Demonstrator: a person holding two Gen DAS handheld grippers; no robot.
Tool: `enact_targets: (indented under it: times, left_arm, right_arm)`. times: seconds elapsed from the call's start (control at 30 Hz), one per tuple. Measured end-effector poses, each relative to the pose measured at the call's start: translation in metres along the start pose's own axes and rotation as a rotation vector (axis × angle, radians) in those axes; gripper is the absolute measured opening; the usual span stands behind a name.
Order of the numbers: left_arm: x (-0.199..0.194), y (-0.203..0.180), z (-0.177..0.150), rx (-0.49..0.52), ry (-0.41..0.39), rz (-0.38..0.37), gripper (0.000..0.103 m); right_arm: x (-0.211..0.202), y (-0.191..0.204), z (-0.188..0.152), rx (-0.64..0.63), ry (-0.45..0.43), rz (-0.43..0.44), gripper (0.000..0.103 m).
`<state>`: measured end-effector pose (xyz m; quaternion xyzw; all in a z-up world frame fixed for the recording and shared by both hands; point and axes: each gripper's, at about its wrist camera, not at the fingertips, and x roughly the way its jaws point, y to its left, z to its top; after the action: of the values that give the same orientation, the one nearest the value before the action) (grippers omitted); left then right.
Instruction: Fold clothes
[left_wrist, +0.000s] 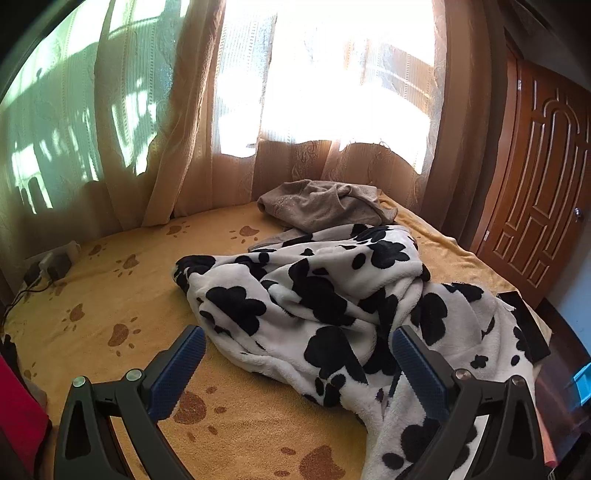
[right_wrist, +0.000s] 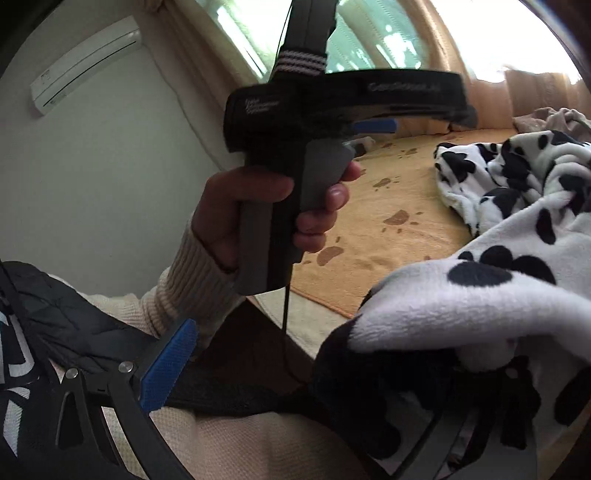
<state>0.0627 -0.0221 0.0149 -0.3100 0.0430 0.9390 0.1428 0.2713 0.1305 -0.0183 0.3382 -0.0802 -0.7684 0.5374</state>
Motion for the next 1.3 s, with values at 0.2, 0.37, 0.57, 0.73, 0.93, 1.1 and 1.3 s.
enact_targets:
  times: [0.2,0.37,0.57,0.73,0.93,1.1,1.3]
  left_arm:
    - [-0.018,-0.043,0.000,0.188,-0.049,-0.040,0.103]
    - [-0.014,-0.070,-0.008,0.264,-0.033,-0.075,0.103]
    - [-0.007,-0.079,-0.009,0.269,-0.010,-0.089,0.103]
    - [-0.005,-0.077,-0.005,0.259,-0.010,-0.077,0.103]
    - [-0.002,-0.066,-0.004,0.248,-0.008,-0.052,0.103]
    - [0.010,-0.054,-0.001,0.209,0.011,-0.060,0.103]
    - [0.025,-0.046,0.001,0.191,0.029,-0.079,0.103]
  right_arm:
    - [-0.034,-0.007,-0.018,0.058,-0.029,-0.060,0.103]
    - [-0.079,-0.020,-0.033,0.146,-0.096,-0.137,0.103]
    - [-0.174,-0.078,-0.061,0.497,-0.382,-0.377,0.103]
    - [-0.216,-0.130,-0.078,0.742,-0.525,-0.508,0.103]
    - [-0.223,-0.173,-0.077,0.836,-0.511,-0.540,0.103]
    - [-0.216,-0.185,-0.071,0.877,-0.518,-0.575,0.103]
    - [-0.201,-0.184,-0.059,0.869,-0.476,-0.627,0.103]
